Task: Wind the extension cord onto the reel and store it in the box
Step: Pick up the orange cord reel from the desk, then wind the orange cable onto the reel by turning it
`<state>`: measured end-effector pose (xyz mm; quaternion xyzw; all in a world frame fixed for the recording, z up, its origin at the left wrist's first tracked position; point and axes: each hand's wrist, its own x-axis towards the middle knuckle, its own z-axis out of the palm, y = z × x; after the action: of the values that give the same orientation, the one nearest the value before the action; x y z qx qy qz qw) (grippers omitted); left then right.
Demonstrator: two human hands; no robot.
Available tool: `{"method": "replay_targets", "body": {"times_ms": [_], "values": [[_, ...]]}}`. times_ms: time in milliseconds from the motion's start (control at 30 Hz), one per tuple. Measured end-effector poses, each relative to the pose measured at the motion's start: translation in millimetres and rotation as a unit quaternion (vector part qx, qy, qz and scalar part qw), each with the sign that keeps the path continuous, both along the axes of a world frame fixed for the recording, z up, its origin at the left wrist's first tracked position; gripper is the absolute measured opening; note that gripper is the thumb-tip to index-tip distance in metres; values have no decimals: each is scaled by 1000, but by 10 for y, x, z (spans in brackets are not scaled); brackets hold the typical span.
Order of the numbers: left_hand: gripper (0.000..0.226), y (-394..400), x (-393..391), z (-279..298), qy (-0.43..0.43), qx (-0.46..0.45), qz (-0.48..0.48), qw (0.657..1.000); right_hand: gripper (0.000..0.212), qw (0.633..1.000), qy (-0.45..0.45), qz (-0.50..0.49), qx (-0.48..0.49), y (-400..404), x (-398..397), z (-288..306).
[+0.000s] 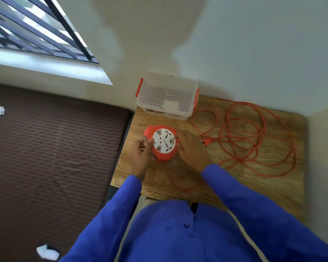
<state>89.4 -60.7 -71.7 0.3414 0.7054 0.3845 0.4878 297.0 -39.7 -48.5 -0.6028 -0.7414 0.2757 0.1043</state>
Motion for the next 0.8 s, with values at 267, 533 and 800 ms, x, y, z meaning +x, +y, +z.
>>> {"method": "replay_targets", "body": {"times_ms": [267,533,800], "values": [[36,84,42,702,45,115,-22,992,69,917,-199,307,158,153,197,495],[24,304,-44,1115,106,167,-45,979,73,904,-229,289,216,223,71,909],[35,516,-168,1543,169,213,-159,949,80,909,-216,264,239,232,15,1269]]}}
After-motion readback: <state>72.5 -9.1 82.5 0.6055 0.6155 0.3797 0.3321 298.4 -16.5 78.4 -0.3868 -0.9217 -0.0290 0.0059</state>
